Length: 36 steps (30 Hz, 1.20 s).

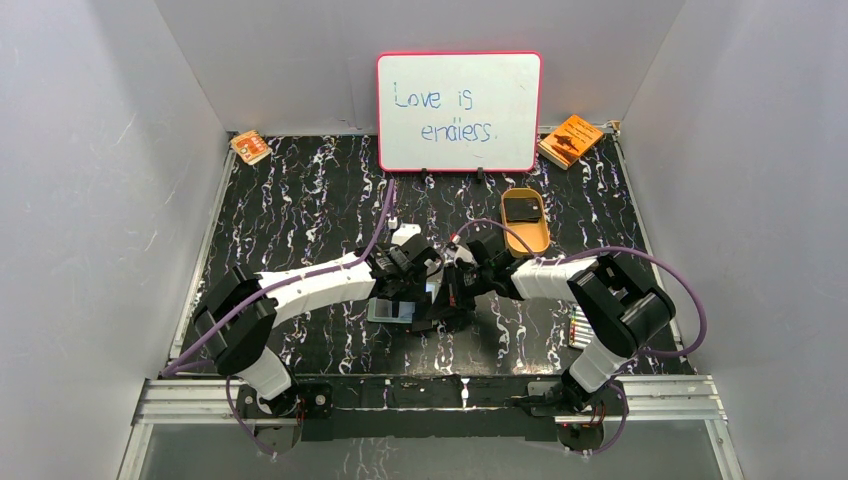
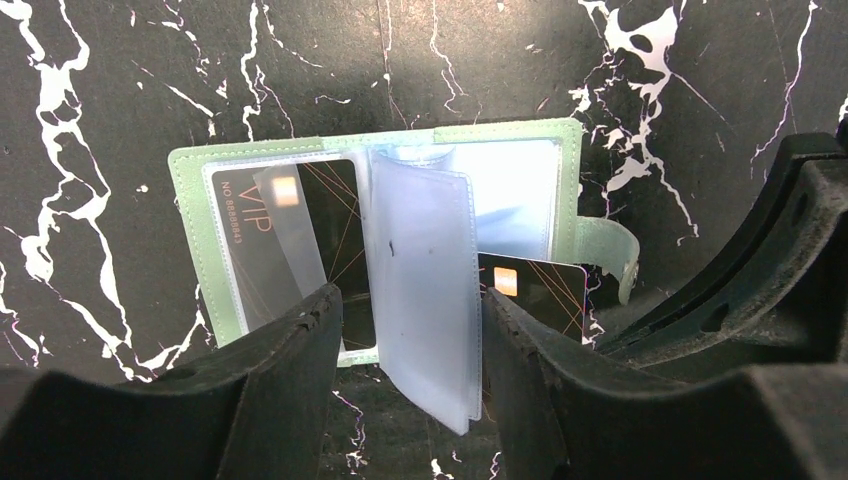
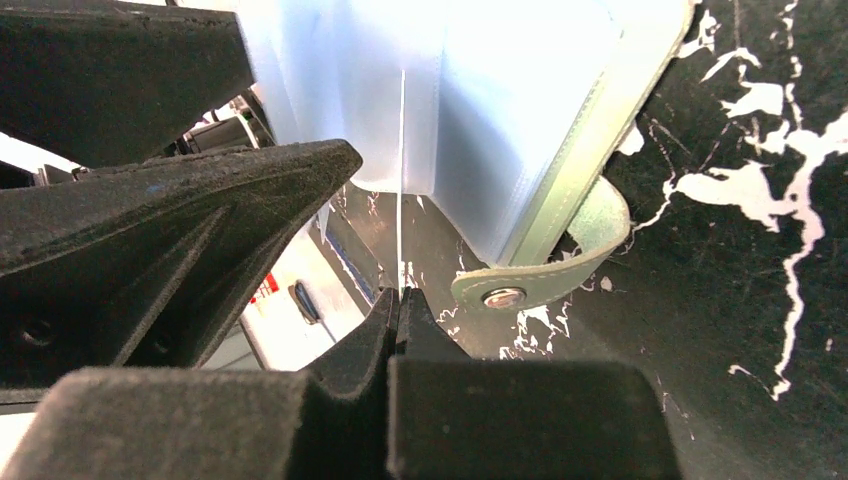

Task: Put the credit cards into the card holder
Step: Turn over the card slot in the card holder.

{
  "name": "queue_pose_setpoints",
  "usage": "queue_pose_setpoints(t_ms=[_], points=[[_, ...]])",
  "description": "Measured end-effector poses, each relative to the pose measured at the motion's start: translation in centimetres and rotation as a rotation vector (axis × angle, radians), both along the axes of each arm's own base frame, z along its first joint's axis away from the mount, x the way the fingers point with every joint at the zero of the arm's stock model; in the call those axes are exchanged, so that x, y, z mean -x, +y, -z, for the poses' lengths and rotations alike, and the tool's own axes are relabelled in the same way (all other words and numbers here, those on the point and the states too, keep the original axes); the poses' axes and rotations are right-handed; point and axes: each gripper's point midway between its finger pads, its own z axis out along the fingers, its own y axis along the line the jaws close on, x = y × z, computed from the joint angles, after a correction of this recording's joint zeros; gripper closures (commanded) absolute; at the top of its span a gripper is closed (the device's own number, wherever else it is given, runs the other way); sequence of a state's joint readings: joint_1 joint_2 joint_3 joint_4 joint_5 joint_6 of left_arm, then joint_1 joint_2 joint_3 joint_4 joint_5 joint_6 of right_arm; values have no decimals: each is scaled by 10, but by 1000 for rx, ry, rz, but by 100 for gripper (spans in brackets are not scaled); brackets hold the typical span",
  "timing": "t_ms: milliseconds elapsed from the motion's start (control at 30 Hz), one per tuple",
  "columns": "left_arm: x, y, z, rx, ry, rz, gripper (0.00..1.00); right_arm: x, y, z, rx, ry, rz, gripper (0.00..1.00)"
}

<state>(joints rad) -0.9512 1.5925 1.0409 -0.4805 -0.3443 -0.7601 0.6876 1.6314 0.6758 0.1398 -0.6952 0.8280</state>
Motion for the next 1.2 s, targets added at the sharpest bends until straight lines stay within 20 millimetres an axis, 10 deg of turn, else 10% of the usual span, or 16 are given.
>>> queue_pose_setpoints(t_ms=[1200], points=[[-7,-2,-26,75,-55,-3,25,7,-9,12,35,6,0,100]])
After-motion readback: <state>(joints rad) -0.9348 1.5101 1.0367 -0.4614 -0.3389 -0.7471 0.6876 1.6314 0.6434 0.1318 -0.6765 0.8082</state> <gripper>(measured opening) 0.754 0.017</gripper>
